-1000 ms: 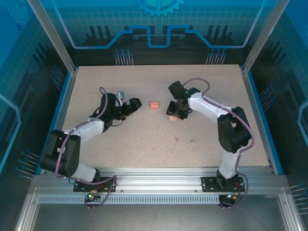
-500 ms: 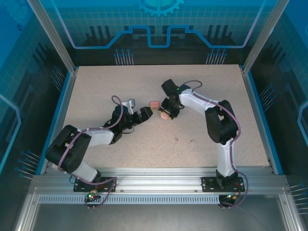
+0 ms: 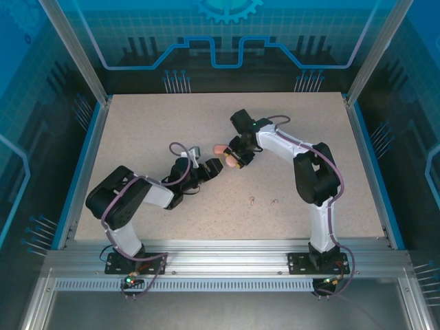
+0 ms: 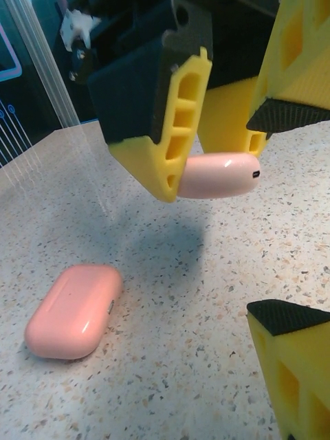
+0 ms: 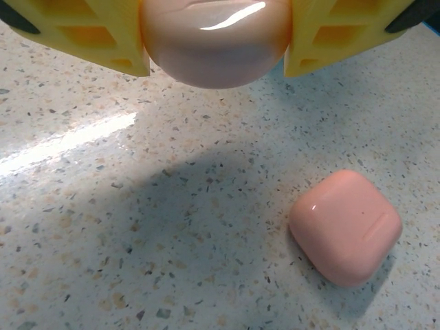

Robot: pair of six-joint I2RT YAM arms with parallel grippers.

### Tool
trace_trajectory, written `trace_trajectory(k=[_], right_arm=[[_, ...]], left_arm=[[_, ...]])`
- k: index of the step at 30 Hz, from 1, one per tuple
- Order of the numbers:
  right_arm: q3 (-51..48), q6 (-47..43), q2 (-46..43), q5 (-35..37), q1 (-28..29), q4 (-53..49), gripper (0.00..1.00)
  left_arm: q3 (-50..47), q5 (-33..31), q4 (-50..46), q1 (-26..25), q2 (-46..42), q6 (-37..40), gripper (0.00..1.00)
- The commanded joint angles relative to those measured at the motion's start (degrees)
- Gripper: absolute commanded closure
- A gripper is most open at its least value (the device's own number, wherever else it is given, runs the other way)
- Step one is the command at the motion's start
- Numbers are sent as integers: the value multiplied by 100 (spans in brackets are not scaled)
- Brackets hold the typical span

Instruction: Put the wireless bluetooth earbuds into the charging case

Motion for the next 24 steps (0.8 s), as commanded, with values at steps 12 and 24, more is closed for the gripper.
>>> trace_trajectory(k=[12,24], right_arm=[[343,241,213,-220,101,-2,60],[259,240,178,-260,153,104,60]], left_arm=[[434,-254,623,-207,560,-126,41],[668,-198,648,-200,796,-192,49]])
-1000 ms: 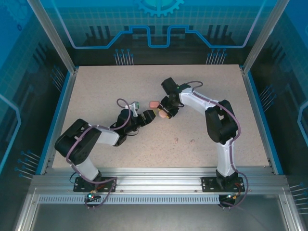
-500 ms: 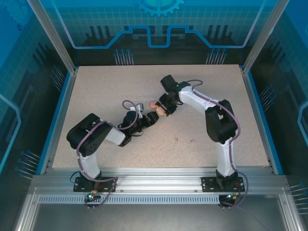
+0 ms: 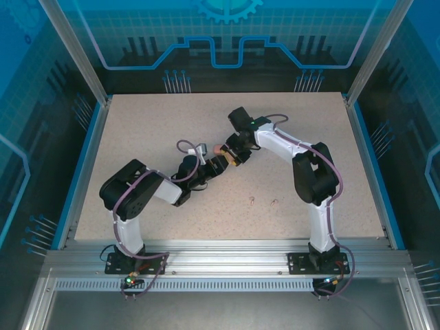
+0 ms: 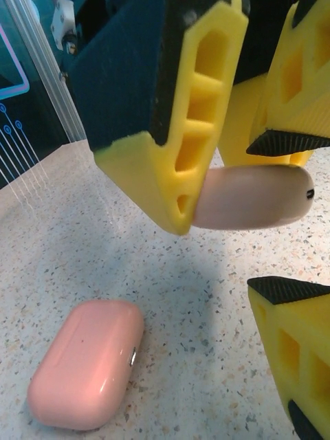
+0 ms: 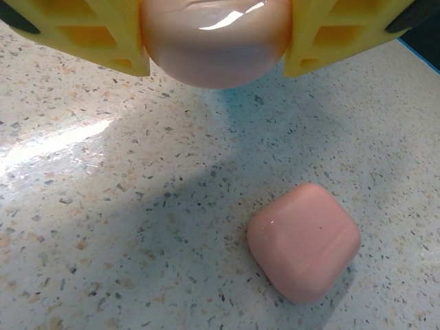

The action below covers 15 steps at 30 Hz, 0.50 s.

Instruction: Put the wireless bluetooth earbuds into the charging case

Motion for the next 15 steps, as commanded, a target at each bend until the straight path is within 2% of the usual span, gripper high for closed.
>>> trace_trajectory(k=[1,8,15], right_arm=[[34,77,93,-104,105,12,60],[28,78,118,-124,132,45,60],[-8,78,111,-129,140,64,61]], left_arm=[[164,-30,193,-38,101,-58,49],[222,-23,180,-38,154,-43,55],[306,8,180,-42,198,-42,65]])
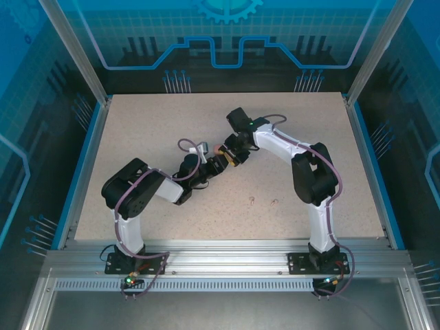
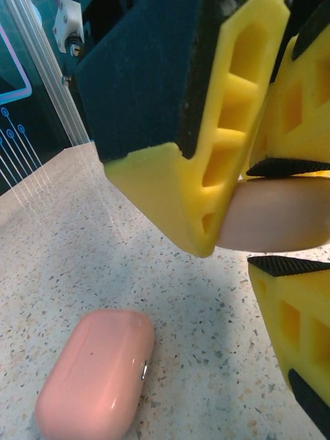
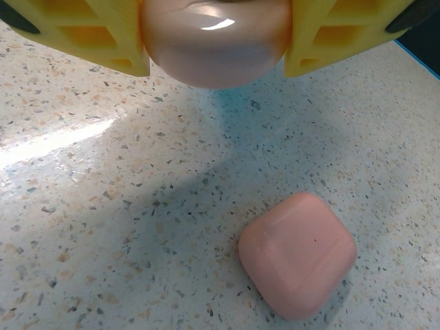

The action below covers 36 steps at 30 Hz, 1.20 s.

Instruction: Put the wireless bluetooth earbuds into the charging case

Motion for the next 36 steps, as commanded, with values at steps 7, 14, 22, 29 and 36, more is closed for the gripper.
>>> trace_trajectory(k=[7,14,22,29,36], right_arm=[[-32,85,95,-105,73,19,61],[-21,85,65,-151,73,52,60],[327,-86,-63,-84,-247,193,24],[128,-1413,-795,8,-1010,316,22],[-2176,-3675,-2629,-337,-1485,1861,22]], left_arm=[[157,-1,144,-37,114,-45,75],[166,-10,145,-31,140,-89,88],[175,212,47,-29,66,-135,99],[318,1327,-879,126,-389,287,100],[812,3193,-2504,709,-969,1425,100]])
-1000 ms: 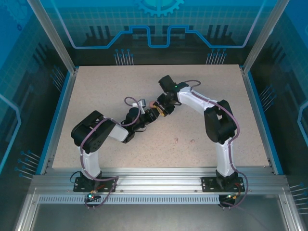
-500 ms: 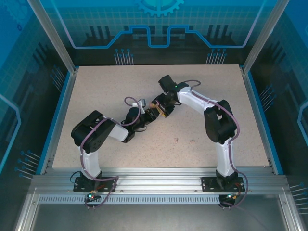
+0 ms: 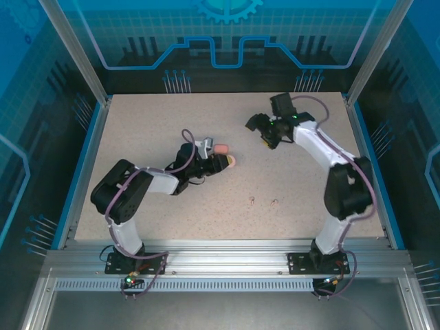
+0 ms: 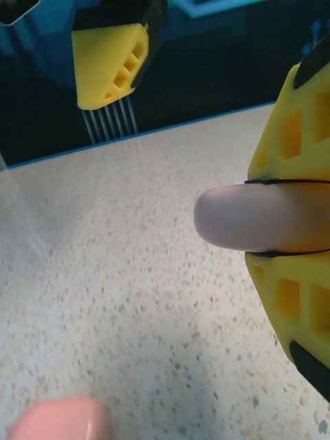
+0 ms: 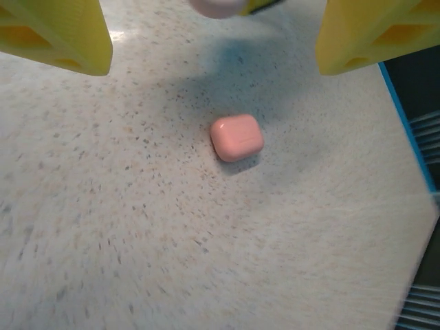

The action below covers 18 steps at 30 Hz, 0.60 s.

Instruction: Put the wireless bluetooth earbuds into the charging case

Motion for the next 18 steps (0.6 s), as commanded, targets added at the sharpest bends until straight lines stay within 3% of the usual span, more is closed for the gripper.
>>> trace_trajectory(k=[1,8,18], right_arm=[[-1061,-1499,-908,-532,-55,1091,22],[-2503,-2184,-1833,-1966,13,2375,22],[-2719,-2198,-1527,-2248,458,3098,23]], left_arm=[[355,1294,-1036,293,-424,917,100],[888,2423,-2036,576,-649,1491,100],[1462,2847,-2780,573,-707,1774,100]])
